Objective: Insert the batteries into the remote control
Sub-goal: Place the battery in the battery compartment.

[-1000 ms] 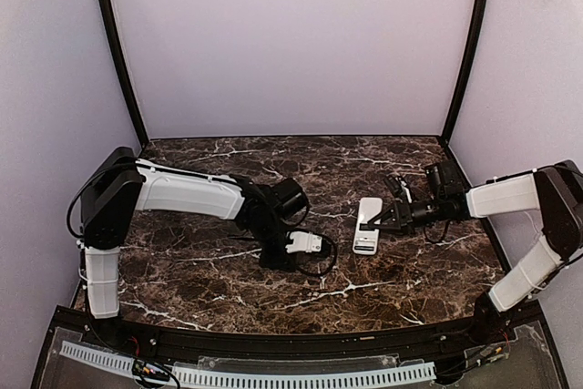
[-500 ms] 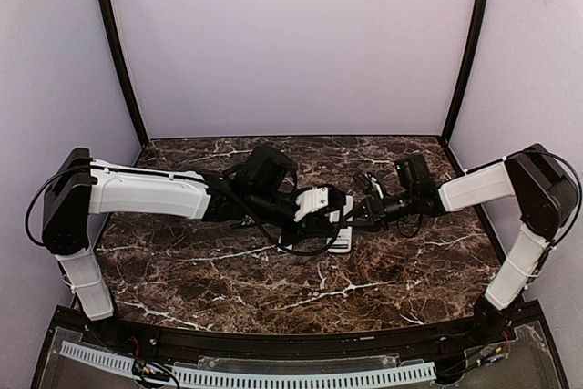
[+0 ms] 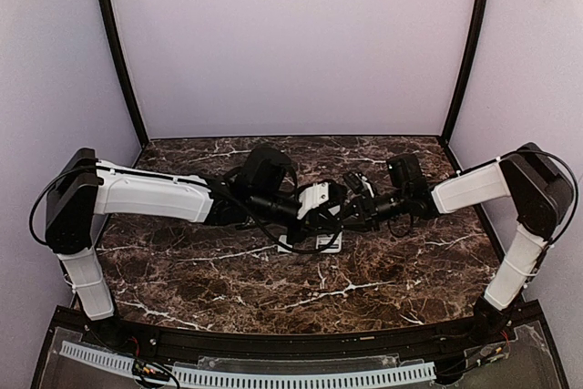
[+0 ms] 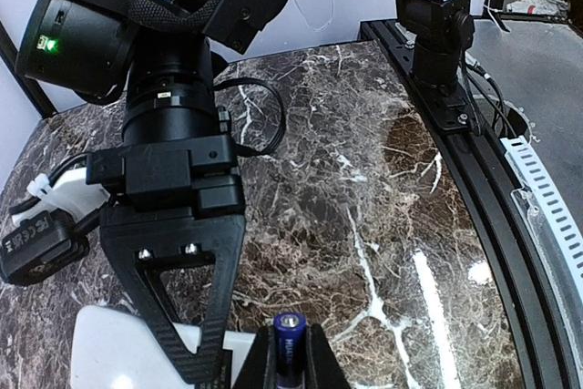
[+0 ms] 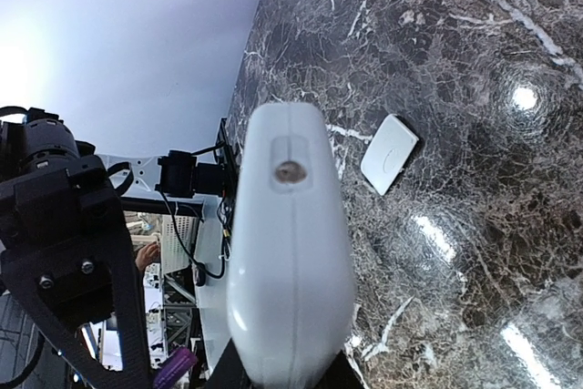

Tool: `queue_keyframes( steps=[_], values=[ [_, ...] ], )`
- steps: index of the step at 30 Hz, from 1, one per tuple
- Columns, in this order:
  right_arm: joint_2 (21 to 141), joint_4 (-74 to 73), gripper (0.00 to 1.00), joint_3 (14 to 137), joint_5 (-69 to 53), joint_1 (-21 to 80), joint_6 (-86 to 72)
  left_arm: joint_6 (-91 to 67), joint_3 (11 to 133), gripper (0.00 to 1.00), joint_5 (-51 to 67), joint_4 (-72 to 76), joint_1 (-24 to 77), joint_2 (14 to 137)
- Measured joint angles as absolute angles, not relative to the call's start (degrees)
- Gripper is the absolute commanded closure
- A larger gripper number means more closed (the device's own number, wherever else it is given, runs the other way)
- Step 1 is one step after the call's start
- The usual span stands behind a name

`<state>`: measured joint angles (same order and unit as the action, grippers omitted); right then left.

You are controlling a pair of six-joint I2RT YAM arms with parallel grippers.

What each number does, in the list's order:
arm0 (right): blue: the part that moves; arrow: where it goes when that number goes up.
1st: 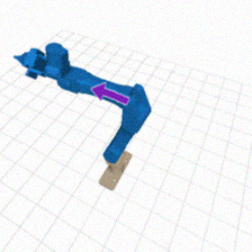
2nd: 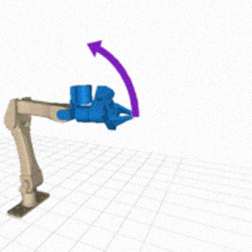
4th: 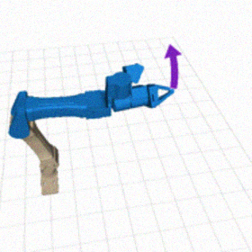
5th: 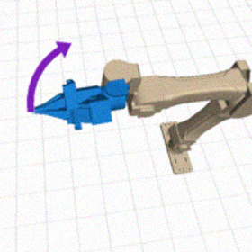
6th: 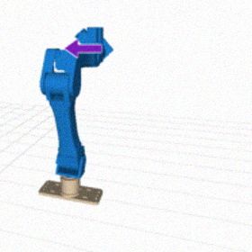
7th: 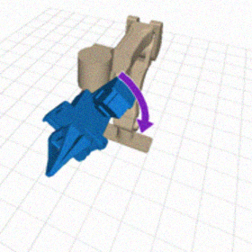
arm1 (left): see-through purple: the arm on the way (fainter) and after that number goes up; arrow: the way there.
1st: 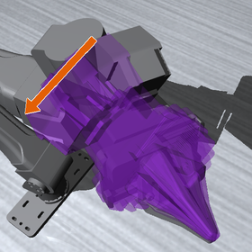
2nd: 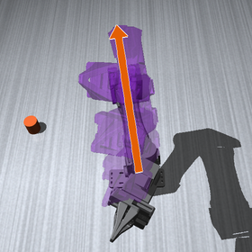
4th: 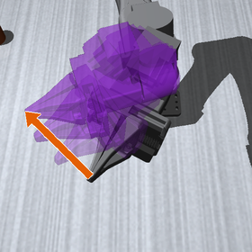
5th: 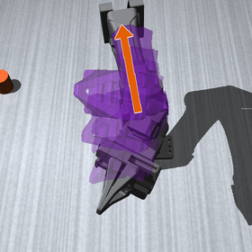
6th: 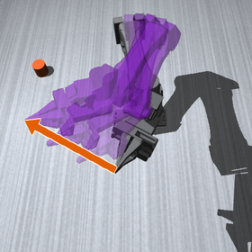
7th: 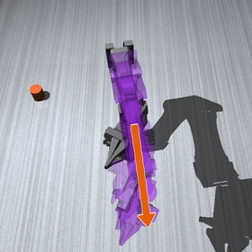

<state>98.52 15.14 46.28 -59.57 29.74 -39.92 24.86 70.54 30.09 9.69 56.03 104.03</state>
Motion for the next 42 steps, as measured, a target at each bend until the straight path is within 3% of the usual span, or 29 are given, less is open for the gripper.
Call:
queue_keyframes(
  steps=[32,36,42],
  values=[
    [99.48,19.27,1.0,46.09,-60.66,30.46,-44.21,31.59,71.18,0.96,24.88,4.93,56.21,107.7],
    [99.88,19.14,1.0,46.09,-60.4,30.39,-44.01,32.38,71.22,0.91,23.68,3.33,56.21,107.74],
    [100.36,19.07,1.0,46.09,-60.16,30.37,-44.05,32.27,71.24,0.75,22.94,2.42,56.27,107.81]
  ],
)
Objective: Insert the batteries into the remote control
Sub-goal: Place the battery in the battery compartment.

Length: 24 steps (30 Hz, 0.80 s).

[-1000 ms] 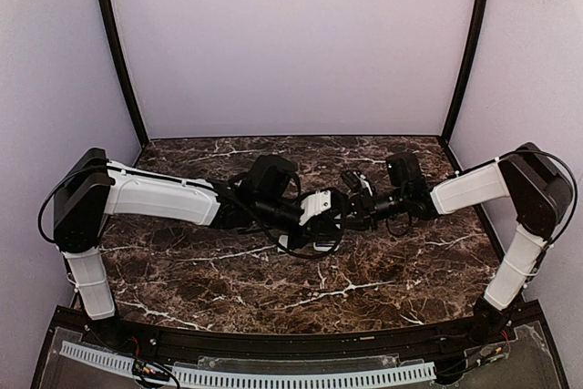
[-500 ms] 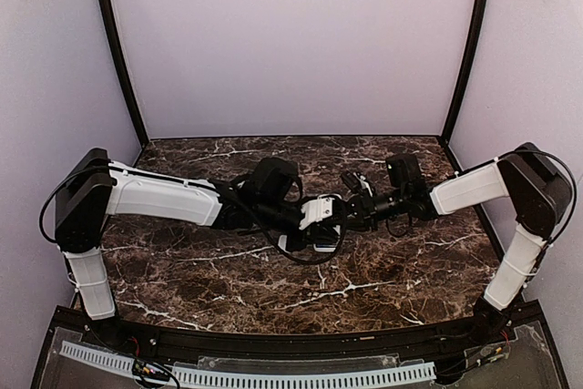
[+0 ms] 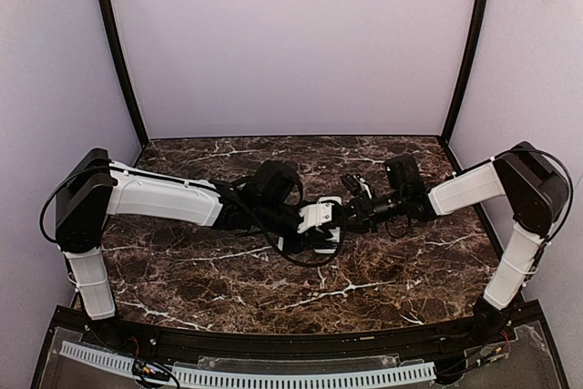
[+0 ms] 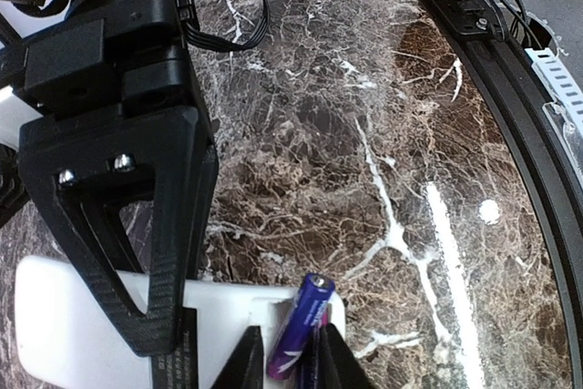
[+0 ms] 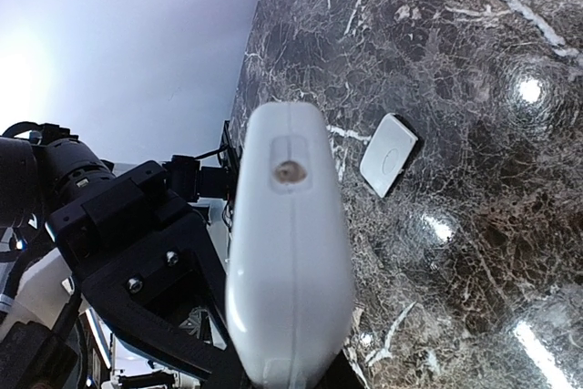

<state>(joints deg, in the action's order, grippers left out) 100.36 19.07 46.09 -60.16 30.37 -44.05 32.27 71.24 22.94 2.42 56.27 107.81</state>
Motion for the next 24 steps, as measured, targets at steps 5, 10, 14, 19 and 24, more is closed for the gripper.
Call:
queue_keyframes(
  steps=[5,10,14,19,24],
  values=[
    [100.62,19.14,1.0,46.09,-59.55,30.33,-44.01,31.94,71.55,0.67,23.07,0.67,56.27,107.85],
    [100.75,19.25,1.0,46.09,-59.37,30.3,-44.01,30.68,71.96,0.58,23.4,-0.14,56.42,107.94],
    [101.08,19.55,1.0,46.15,-59.31,30.22,-44.03,29.04,71.96,0.49,23.57,-0.08,56.53,107.94],
    [101.71,20.4,1.0,46.28,-58.63,29.85,-44.07,25.47,70.32,0.24,23.27,2.17,56.93,107.53],
    [102.5,20.56,1.0,46.28,-60.23,30.02,-44.27,20.29,68.45,0.05,17.72,4.27,56.62,103.94]
  ],
)
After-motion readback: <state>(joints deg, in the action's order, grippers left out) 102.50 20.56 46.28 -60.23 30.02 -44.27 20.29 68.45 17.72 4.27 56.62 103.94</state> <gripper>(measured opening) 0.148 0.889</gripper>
